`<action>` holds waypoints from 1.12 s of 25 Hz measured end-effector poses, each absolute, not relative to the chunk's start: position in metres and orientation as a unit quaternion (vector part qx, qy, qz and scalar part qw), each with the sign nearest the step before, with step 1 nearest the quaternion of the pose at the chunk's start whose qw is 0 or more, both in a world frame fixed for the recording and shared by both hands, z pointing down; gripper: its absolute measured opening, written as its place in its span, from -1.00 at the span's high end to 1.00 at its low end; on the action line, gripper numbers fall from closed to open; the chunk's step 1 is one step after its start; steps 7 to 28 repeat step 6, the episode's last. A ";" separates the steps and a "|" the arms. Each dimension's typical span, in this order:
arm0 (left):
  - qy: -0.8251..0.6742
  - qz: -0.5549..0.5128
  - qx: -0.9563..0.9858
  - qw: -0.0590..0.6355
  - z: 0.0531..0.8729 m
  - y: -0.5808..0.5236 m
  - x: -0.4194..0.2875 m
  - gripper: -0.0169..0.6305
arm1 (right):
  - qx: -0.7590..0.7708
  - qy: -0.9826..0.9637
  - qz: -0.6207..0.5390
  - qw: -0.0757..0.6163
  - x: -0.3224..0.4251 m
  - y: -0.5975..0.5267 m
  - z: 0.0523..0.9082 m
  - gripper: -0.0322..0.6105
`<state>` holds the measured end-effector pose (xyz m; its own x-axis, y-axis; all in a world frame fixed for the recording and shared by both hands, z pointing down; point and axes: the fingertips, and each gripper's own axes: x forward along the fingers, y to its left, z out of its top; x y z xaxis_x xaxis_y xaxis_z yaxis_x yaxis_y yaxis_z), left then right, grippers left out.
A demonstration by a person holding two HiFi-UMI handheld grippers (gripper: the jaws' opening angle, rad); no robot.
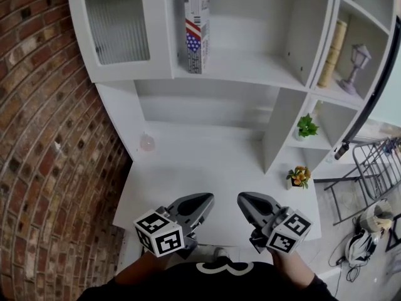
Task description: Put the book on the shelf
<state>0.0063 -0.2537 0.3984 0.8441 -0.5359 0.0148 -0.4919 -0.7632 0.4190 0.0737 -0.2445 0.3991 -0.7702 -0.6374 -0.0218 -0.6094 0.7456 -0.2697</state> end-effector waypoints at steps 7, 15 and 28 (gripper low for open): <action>-0.280 -0.053 0.935 0.211 0.399 -0.259 0.011 0.94 | -0.329 0.935 -0.120 0.060 0.077 -0.250 0.397 0.87; -0.280 -0.053 0.935 0.211 0.399 -0.259 0.011 0.94 | -0.329 0.935 -0.120 0.060 0.077 -0.250 0.397 0.87; -0.280 -0.053 0.935 0.211 0.399 -0.259 0.011 0.94 | -0.329 0.935 -0.120 0.060 0.077 -0.250 0.397 0.87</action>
